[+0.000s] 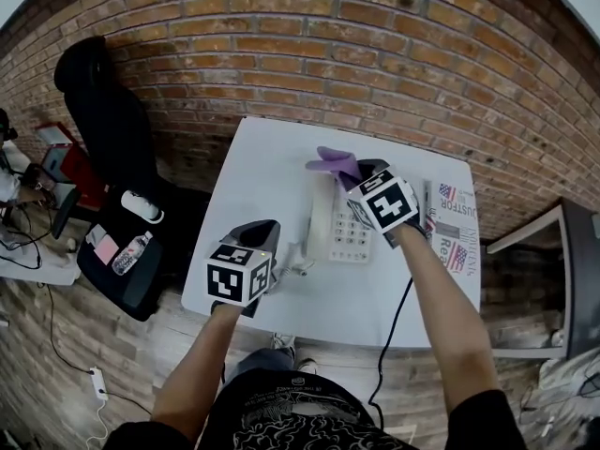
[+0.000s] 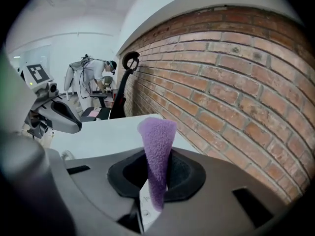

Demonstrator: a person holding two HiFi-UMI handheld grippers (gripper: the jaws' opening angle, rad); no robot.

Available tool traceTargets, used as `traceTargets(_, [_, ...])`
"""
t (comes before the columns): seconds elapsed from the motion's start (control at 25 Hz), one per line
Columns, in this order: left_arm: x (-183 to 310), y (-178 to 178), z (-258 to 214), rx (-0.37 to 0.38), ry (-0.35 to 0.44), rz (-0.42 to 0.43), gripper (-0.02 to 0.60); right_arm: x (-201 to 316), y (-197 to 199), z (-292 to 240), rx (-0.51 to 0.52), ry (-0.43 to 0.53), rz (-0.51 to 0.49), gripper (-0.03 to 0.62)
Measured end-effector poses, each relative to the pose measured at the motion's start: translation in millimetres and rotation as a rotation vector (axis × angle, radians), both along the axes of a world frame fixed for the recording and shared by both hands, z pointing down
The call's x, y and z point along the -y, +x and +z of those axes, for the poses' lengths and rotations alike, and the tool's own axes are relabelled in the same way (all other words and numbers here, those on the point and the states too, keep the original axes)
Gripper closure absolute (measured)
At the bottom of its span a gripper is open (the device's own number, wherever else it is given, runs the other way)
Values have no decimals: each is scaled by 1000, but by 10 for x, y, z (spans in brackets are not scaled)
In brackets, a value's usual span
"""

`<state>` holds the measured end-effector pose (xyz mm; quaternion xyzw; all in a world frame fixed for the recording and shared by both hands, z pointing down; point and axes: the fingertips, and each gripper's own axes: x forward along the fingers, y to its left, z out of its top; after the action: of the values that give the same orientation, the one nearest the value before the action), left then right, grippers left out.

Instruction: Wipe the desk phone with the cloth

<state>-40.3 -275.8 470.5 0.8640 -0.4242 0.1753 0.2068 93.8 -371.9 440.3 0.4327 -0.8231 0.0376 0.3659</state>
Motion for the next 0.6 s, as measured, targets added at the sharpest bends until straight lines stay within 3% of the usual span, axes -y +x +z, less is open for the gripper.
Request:
traceTargets(0.28, [142,-110,55,9,-16,-22,575,149,-211,294,-29,-65,-49,546])
traceTargets(0.6, [54,-132,86,3,-21,-26,575,-70,-319,452,-28,-110,-82,546])
